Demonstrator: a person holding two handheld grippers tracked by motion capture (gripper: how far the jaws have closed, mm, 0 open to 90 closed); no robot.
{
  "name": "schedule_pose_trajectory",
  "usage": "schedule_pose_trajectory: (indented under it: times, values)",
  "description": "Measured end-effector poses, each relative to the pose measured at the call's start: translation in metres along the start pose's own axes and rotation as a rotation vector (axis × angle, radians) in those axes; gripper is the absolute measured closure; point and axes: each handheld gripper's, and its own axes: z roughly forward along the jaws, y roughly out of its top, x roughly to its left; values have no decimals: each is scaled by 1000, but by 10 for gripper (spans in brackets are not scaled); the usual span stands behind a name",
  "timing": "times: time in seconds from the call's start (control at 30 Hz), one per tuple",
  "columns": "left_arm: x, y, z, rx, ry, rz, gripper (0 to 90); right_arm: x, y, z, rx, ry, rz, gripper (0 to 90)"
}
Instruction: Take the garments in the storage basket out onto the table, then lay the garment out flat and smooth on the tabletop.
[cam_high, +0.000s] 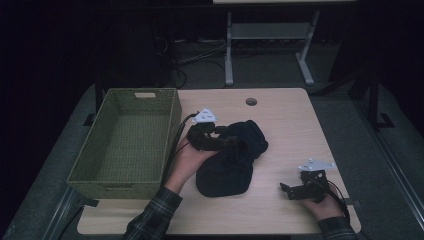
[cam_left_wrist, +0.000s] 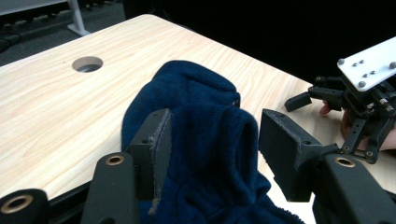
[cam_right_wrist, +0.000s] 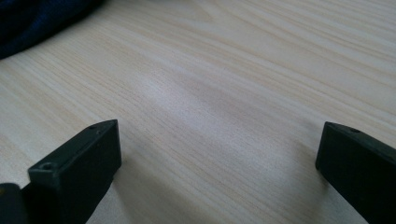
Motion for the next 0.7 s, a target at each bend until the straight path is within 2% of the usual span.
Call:
schedule_pose_trajectory:
  times: [0.23, 0.33, 0.4, 0.53, 0.57, 0.6, 0.7]
  values:
    - [-7, -1, 14, 20, -17, 14, 451, 0, 0, 0, 0, 0, 0, 0]
    - [-10, -2, 25, 34, -13, 32, 488, 0, 0, 0, 0, 0, 0, 0]
    - [-11, -3, 30, 39, -5, 41, 551, 0, 0, 0, 0, 1, 1, 0]
    - [-9, -4, 32, 42, 5, 53, 764, 0, 0, 0, 1, 1, 2, 0]
    - [-7, -4, 31, 44, 14, 54, 764, 0, 0, 0, 1, 1, 1, 0]
    - [-4, -4, 29, 40, 29, 53, 813, 0, 0, 0, -1, 1, 3, 0]
    - [1, -3, 24, 31, 52, 46, 820, 0, 0, 0, -1, 0, 2, 0]
